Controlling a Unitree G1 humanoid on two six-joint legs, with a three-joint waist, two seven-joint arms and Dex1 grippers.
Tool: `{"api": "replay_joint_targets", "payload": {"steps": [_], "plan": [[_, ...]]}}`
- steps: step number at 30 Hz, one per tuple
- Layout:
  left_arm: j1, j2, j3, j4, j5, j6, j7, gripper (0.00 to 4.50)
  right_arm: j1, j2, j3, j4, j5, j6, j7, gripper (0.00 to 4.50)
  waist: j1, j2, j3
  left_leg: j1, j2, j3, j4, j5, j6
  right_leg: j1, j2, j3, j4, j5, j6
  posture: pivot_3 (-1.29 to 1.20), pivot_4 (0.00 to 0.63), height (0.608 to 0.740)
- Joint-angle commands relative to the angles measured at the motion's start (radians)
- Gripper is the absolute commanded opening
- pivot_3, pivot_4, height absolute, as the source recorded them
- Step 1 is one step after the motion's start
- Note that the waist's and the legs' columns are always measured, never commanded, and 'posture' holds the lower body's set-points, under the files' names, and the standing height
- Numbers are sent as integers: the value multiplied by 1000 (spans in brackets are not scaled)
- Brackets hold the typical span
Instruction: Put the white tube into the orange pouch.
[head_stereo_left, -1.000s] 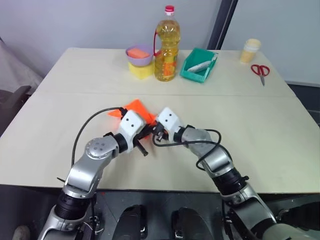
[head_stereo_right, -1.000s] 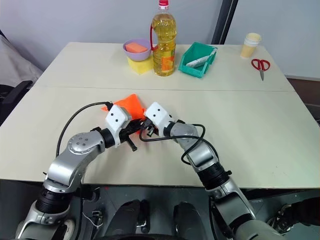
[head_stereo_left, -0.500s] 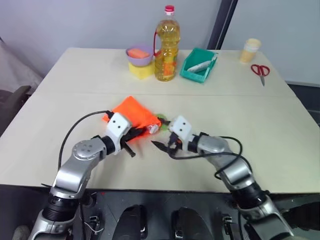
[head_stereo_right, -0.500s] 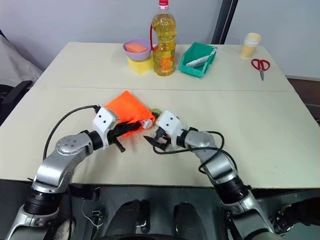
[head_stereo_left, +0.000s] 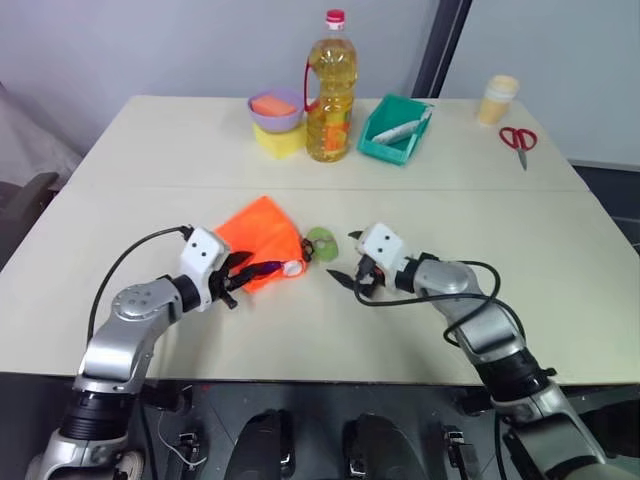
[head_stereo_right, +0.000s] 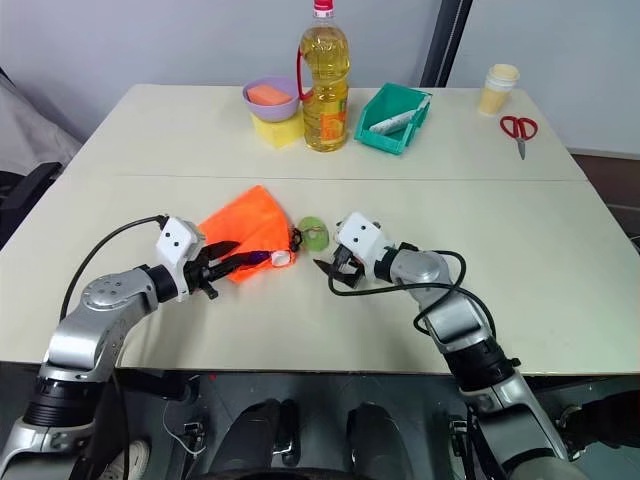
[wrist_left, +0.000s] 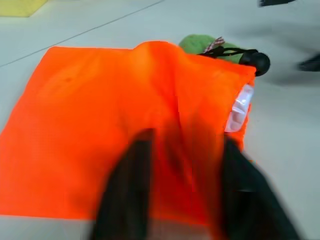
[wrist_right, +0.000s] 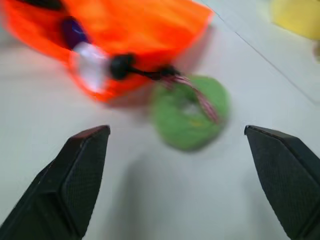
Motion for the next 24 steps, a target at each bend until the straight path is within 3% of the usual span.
{"api": "replay_joint_targets", "payload": {"steps": [1,8,11,18,24], "plan": [[3,21,56,-21,-44,-3,-16,3405,-50,23,18,67,-33,-95,3,4500,-1,0,0,0,0,0,0,0,0,0,0,0,0,0,1,0,150,737],[28,50,183,-45,-174,48,-40,3405,-104,68,54,237,-101,-221,-5,4500,-2,0,0,0,0,0,-2,1,0,0,0,0,0,2,3,0,150,737],[30,61,219,-37,-199,55,-38,3454,-110,85,50,281,-112,-251,-12,3625,-2,0,0,0,0,0,-2,1,0,0,0,0,0,2,3,0,150,737],[23,66,232,-7,-198,46,-23,3454,-75,72,12,248,-128,-278,-45,54,-1,0,0,0,0,0,-1,1,0,0,0,-1,0,2,3,0,150,737],[-3,43,195,3,-194,36,-17,3454,4,-21,-60,70,-129,-228,-46,54,5,0,0,0,0,0,-2,1,-1,0,0,-1,0,2,3,0,150,737]]}}
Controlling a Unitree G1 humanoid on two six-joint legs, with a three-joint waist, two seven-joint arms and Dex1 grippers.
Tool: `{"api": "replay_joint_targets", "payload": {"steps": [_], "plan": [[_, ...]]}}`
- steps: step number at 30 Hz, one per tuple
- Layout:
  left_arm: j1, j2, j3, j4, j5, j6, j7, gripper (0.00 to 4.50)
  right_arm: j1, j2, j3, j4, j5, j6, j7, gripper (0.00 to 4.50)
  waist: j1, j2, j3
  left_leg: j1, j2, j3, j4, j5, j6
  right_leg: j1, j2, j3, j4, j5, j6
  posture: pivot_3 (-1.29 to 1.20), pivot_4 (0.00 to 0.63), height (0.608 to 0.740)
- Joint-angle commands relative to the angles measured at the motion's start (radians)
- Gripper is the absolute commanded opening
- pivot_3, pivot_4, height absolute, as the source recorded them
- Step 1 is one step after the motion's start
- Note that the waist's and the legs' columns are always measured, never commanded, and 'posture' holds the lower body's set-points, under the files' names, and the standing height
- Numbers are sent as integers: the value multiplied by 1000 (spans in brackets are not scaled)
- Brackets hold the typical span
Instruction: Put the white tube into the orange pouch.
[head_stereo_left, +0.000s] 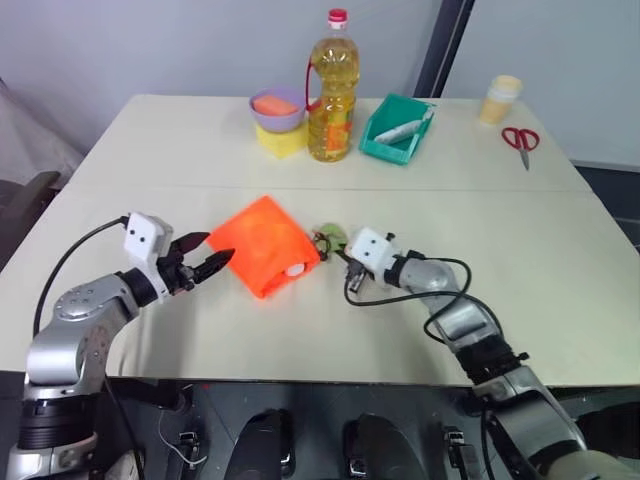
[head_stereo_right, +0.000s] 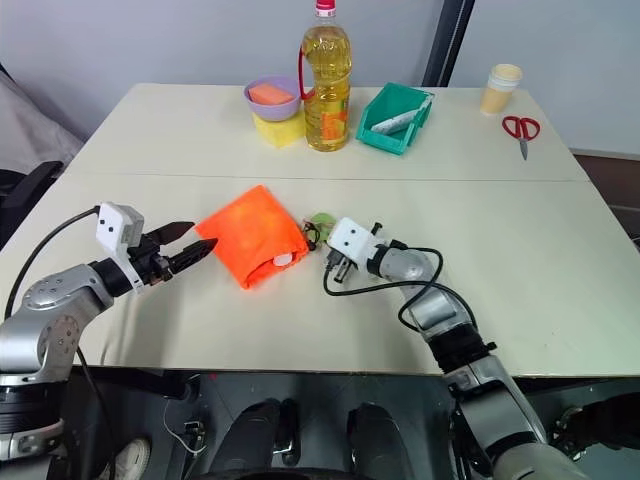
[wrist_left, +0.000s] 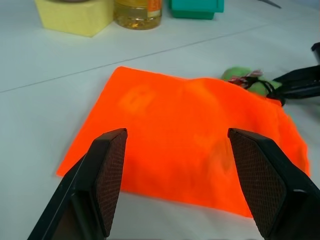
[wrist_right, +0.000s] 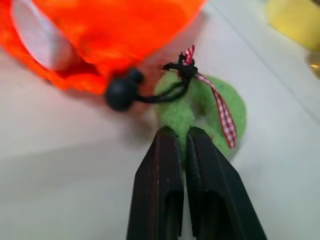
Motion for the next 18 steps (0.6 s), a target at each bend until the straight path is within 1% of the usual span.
{"api": "replay_joint_targets", "payload": {"steps": [1,5,8,13,18], "plan": [[-29,-10,-14,-8,-10,-17,1,3454,38,-63,-72,-163,8,34,7,54,0,0,0,0,0,0,0,0,0,0,0,0,0,0,0,0,150,737],[-73,-47,-70,1,-9,-22,-8,3454,120,-146,-152,-341,66,120,56,54,2,0,0,0,0,0,-1,0,0,0,0,0,0,0,0,0,150,737],[-114,-81,-114,21,-7,-23,-16,3454,172,-202,-195,-428,84,169,79,54,2,0,0,0,0,0,-1,0,0,0,0,0,0,0,0,0,150,737],[-179,-133,-151,85,-10,-29,-30,3454,215,-256,-262,-466,72,210,58,54,2,0,0,0,0,0,-1,1,0,0,0,0,0,0,0,0,150,737],[-233,-143,-181,171,18,-59,-63,3454,244,-285,-303,-450,50,212,22,54,4,0,0,0,0,1,-1,1,0,1,1,-1,0,0,1,0,150,737]]}}
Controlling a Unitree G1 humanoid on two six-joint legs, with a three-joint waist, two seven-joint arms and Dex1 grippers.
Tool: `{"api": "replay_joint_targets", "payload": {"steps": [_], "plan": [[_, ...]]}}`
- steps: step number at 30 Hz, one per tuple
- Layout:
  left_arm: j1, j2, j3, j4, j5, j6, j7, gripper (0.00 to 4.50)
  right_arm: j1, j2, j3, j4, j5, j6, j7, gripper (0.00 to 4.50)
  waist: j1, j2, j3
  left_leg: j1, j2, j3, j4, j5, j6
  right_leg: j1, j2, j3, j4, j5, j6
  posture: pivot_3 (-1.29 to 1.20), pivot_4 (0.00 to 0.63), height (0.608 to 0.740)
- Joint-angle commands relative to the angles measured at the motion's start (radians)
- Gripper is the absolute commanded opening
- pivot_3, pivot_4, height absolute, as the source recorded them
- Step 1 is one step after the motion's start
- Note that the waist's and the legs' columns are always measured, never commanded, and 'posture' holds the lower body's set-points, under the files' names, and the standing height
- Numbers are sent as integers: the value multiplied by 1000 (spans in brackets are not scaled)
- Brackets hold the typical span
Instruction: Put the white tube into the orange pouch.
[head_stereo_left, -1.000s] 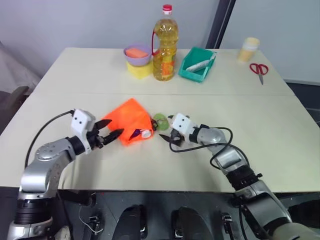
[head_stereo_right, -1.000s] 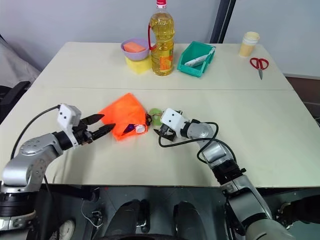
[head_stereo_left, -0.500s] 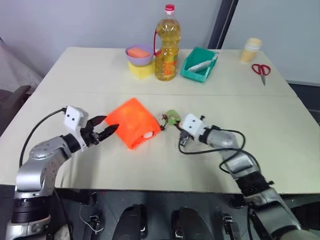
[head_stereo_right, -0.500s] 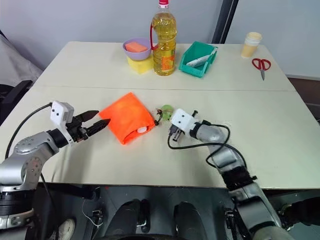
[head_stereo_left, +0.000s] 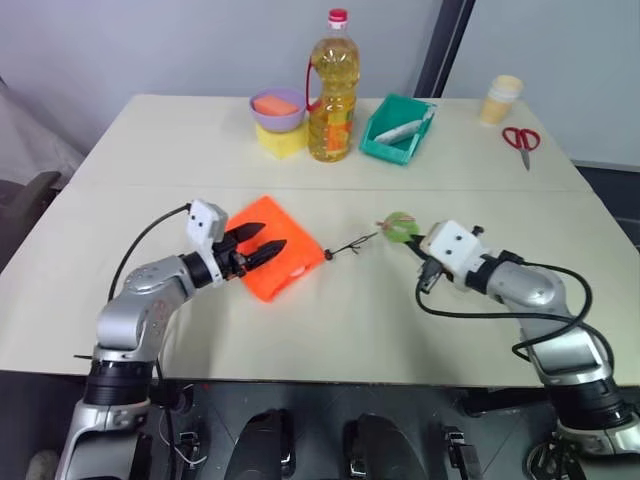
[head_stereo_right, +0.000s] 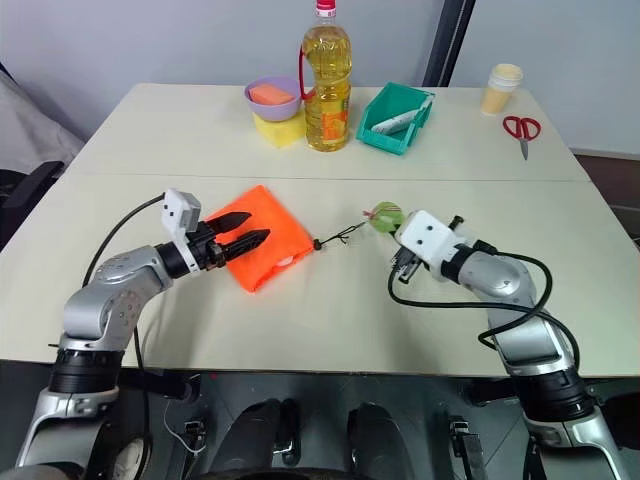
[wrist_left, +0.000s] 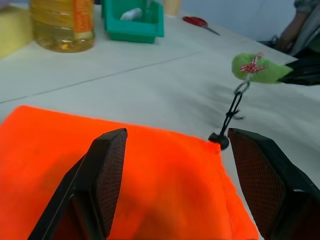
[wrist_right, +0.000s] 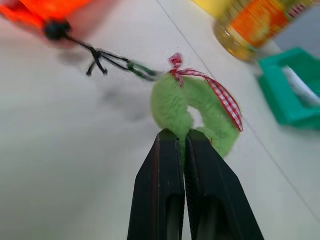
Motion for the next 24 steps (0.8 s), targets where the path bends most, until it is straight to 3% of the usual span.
{"api": "replay_joint_targets", "payload": {"steps": [1,10,24], "plan": [[-36,4,-9,29,11,-38,-28,3454,11,-21,-54,-22,-13,-4,-33,54,0,0,0,0,0,0,0,0,0,0,0,0,0,0,0,0,150,737],[-130,3,-60,138,40,-82,-122,3454,46,-52,-99,-28,-28,-15,-75,54,3,0,0,0,0,0,1,0,0,1,1,-1,0,0,1,0,150,737],[-406,3,-162,489,104,-111,-388,3454,27,-46,-71,-135,20,-125,-12,54,0,-1,0,0,0,0,4,1,-1,2,3,-1,1,0,2,0,150,737]]}}
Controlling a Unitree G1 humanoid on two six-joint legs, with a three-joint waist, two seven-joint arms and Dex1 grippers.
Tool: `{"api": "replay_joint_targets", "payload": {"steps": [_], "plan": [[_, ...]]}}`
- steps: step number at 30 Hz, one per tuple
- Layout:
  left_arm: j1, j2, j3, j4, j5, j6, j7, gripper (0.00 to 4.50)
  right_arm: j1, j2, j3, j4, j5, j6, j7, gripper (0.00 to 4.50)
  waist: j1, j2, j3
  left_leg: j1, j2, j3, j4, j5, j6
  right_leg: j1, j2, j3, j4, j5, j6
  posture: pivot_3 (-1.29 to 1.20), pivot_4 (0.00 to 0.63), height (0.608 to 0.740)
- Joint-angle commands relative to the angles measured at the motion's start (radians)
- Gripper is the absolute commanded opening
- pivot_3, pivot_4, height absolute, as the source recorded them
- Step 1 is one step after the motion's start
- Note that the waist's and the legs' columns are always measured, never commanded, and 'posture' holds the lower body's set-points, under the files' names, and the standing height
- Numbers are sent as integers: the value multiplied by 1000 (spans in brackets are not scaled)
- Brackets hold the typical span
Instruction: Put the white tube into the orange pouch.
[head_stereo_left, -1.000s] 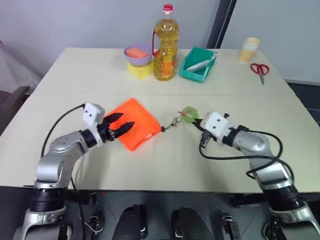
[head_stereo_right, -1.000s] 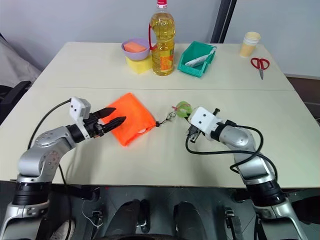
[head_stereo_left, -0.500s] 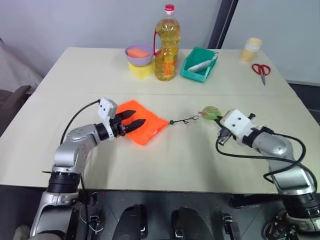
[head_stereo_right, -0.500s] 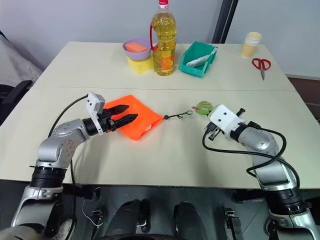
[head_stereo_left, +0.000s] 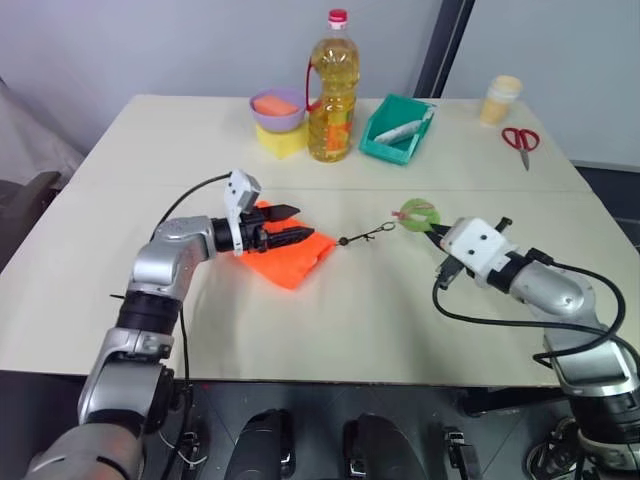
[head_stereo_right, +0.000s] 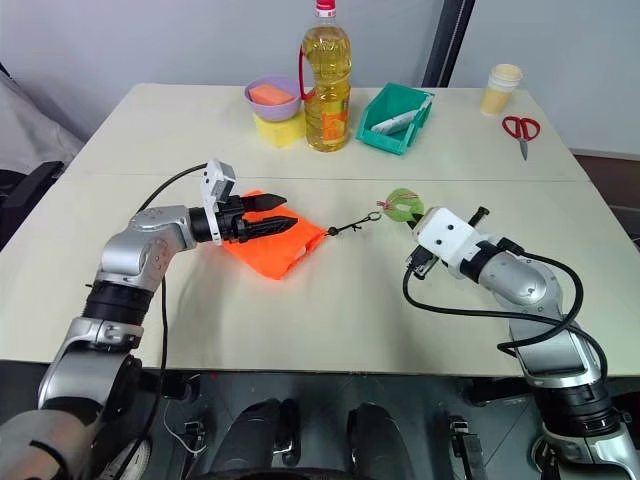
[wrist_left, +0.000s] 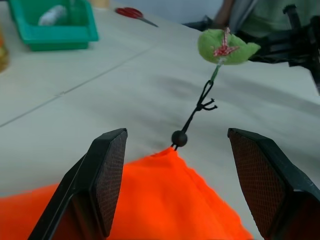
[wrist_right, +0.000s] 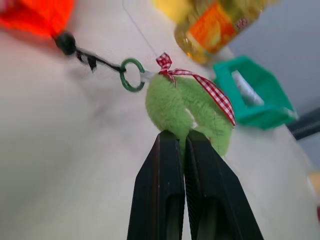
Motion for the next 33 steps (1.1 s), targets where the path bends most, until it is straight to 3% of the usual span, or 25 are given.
{"api": "replay_joint_targets", "payload": {"steps": [1,13,33], "plan": [[-57,5,-19,70,27,-27,-71,3454,-28,-11,-10,-59,23,-42,22,54,0,0,0,0,0,0,0,2,-3,0,0,0,0,0,0,0,150,737],[-174,-25,-94,315,174,-188,-202,3454,-20,-25,5,-107,23,-44,63,54,1,-1,1,-3,0,0,3,1,-1,-2,0,0,1,0,0,0,150,737],[-135,-31,-81,300,198,-219,-191,3454,35,-4,-44,1,-100,61,-102,54,2,-1,1,-4,0,0,5,-1,3,-2,0,0,2,0,0,0,150,737]]}}
